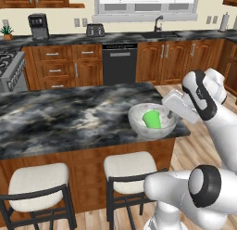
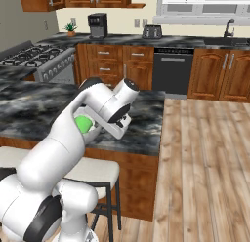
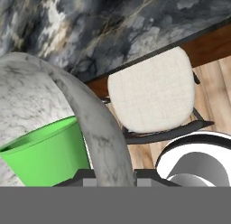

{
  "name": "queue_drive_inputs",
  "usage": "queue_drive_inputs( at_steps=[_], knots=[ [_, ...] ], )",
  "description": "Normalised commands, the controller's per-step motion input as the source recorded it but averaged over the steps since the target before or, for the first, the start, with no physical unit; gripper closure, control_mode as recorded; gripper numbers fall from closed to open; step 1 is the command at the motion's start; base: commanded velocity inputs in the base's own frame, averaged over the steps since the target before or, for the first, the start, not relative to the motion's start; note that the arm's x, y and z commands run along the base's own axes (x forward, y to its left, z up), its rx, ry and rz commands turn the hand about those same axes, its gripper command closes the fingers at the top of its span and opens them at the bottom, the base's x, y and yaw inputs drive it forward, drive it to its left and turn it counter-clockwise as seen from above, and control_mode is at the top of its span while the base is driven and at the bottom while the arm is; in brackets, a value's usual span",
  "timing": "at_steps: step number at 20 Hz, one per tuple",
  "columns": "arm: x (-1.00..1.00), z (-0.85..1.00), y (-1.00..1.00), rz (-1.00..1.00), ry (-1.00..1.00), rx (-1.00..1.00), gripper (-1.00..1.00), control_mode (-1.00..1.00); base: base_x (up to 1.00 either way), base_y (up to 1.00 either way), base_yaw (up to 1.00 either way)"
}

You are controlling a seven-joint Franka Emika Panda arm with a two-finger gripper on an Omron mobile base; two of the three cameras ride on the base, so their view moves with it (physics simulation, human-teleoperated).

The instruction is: Place the cup inside the bowl on the dining table and move the bowl to any counter.

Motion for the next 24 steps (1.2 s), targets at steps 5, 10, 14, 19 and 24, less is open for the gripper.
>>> queue_drive_inputs(
  at_steps=[5,10,14,19,24],
  knots=[
    [0.0,0.0,0.0,0.0,0.0,0.0,1.0,1.0,-0.07,0.0,0.0],
    [0.0,0.0,0.0,0.0,0.0,0.0,1.0,1.0,-0.85,-0.58,-0.01],
    [0.0,0.0,0.0,0.0,0.0,0.0,1.0,1.0,-0.68,-0.74,0.0],
    [0.0,0.0,0.0,0.0,0.0,0.0,1.0,1.0,-0.08,-0.77,-0.01],
    [0.0,0.0,0.0,0.0,0.0,0.0,1.0,1.0,0.0,-0.72,0.0]
  ],
)
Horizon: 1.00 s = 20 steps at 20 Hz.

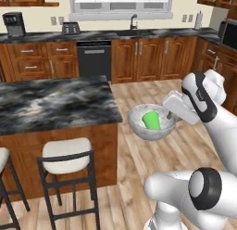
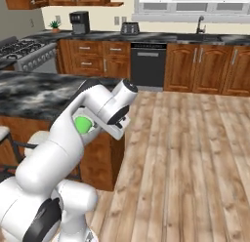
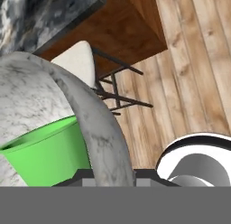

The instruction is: Place the cup inside the bowl on the dining table and move the bowl to any counter.

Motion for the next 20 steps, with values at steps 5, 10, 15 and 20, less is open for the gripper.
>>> queue_drive_inputs(
  at_steps=[5,10,15,20],
  knots=[
    [0.0,0.0,0.0,0.0,0.0,0.0,1.0,1.0,0.0,-0.84,0.0],
    [0.0,0.0,0.0,0.0,0.0,0.0,1.0,1.0,0.05,-0.69,0.0],
    [0.0,0.0,0.0,0.0,0.0,0.0,1.0,1.0,0.33,-0.5,0.0],
    [0.0,0.0,0.0,0.0,0.0,0.0,1.0,1.0,0.6,-0.22,-0.01]
  ],
)
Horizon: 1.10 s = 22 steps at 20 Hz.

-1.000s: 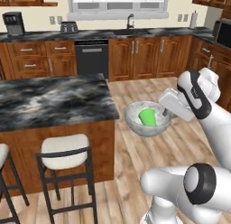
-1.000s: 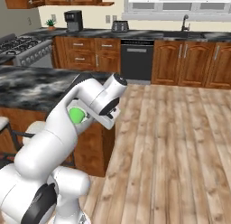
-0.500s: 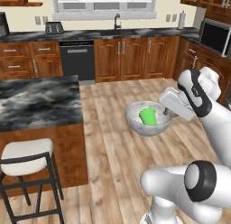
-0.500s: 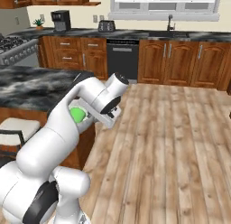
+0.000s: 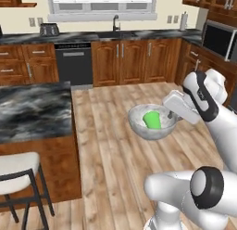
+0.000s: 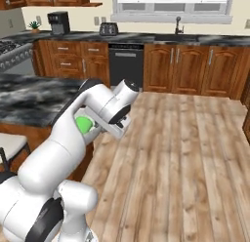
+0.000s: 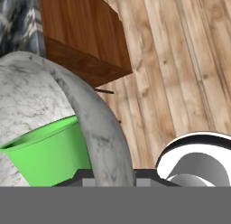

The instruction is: Place the cup inside the bowl on the dining table and move the bowl to any counter.

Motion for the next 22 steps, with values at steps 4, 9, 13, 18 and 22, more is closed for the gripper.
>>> queue_drive_inputs(
  at_steps=[4,9,13,18,22],
  knots=[
    [0.0,0.0,0.0,0.0,0.0,0.0,1.0,1.0,0.85,-0.01,-0.05],
    [0.0,0.0,0.0,0.0,0.0,0.0,1.0,1.0,0.81,-0.05,-0.05],
    [0.0,0.0,0.0,0.0,0.0,0.0,1.0,1.0,0.92,-0.44,0.0],
    [0.0,0.0,0.0,0.0,0.0,0.0,1.0,1.0,0.7,-0.63,0.0],
    [0.0,0.0,0.0,0.0,0.0,0.0,1.0,1.0,0.67,-0.64,0.0]
  ],
)
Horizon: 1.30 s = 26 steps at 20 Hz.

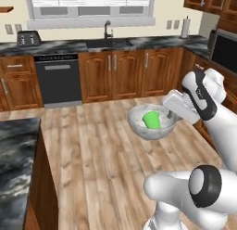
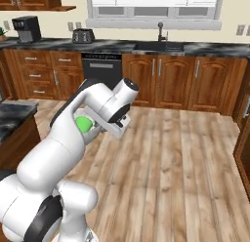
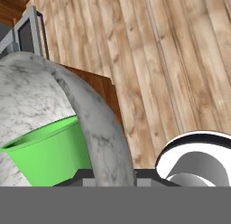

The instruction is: Place the cup inside the bowl on the dining table and move the bowl to any counter.

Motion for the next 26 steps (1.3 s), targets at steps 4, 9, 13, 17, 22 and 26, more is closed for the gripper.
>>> queue_drive_inputs(
  at_steps=[4,9,13,17,22,26],
  knots=[
    [0.0,0.0,0.0,0.0,0.0,0.0,1.0,1.0,0.61,-0.7,0.0],
    [0.0,0.0,0.0,0.0,0.0,0.0,1.0,1.0,0.57,-0.65,0.0],
    [0.0,0.0,0.0,0.0,0.0,0.0,1.0,1.0,0.61,-0.51,0.0],
    [0.0,0.0,0.0,0.0,0.0,0.0,1.0,1.0,0.71,-0.33,-0.01],
    [0.0,0.0,0.0,0.0,0.0,0.0,1.0,1.0,0.83,-0.22,-0.03],
    [0.0,0.0,0.0,0.0,0.0,0.0,1.0,1.0,0.89,-0.28,-0.02]
  ],
)
